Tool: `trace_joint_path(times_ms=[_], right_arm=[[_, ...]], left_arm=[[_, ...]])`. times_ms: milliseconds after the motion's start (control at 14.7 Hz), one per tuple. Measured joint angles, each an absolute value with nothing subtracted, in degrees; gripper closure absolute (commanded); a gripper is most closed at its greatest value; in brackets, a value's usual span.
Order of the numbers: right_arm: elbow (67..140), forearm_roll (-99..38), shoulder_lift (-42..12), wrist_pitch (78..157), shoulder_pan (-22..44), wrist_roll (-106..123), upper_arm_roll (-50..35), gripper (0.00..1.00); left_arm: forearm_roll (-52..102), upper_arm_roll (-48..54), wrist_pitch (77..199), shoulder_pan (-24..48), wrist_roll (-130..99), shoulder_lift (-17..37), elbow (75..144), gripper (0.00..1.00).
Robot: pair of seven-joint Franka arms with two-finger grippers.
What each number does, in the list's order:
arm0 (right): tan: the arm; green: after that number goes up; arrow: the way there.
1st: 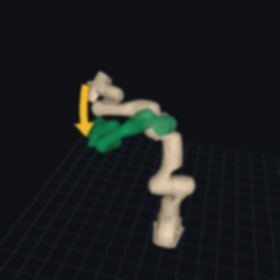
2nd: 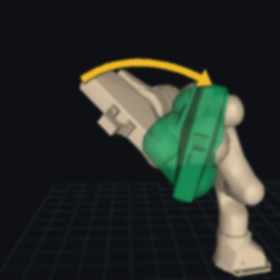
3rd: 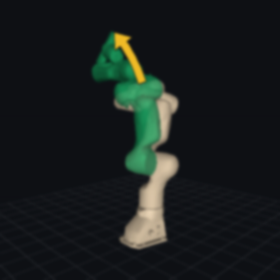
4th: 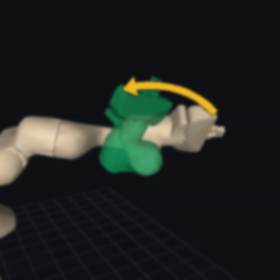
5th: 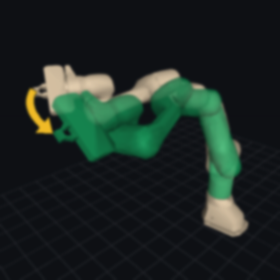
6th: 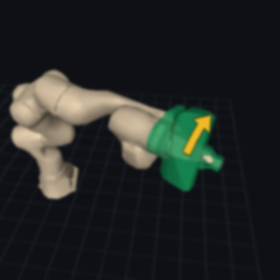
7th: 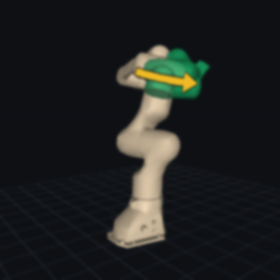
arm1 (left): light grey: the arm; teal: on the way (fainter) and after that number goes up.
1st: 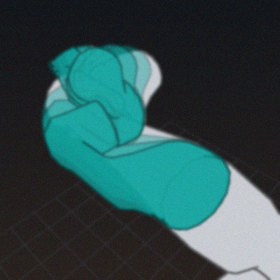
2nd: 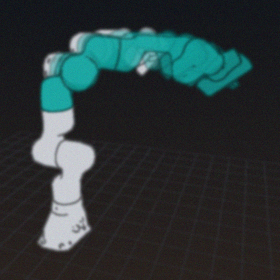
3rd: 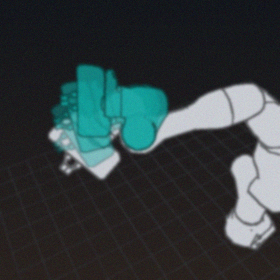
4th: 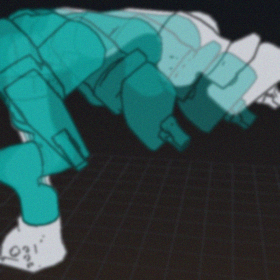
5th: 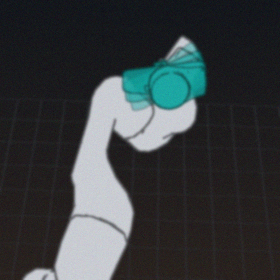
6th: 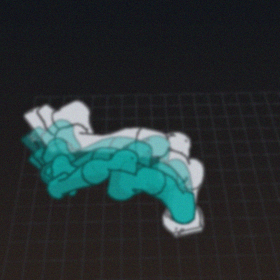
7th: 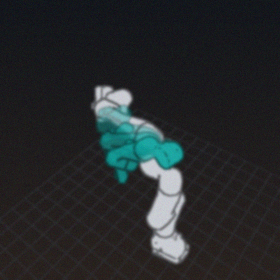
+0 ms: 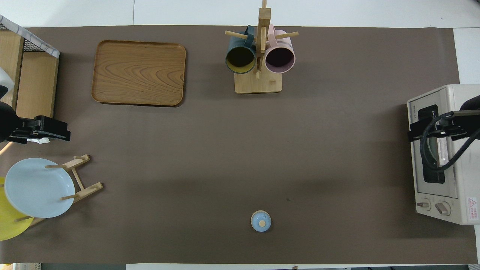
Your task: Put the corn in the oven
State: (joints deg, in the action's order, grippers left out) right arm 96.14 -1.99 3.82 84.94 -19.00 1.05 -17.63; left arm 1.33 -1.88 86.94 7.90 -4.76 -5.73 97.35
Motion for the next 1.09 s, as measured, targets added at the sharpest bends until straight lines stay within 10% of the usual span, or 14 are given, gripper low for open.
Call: trace_joint_path(times_ms=[1089], right_arm=[[93.85, -2.02, 2.39, 84.23, -4.23, 0.86, -1.97, 0.0]], left_arm=[[1.33, -1.88, 86.94, 7.9, -4.76, -5.73, 97.35, 0.0]])
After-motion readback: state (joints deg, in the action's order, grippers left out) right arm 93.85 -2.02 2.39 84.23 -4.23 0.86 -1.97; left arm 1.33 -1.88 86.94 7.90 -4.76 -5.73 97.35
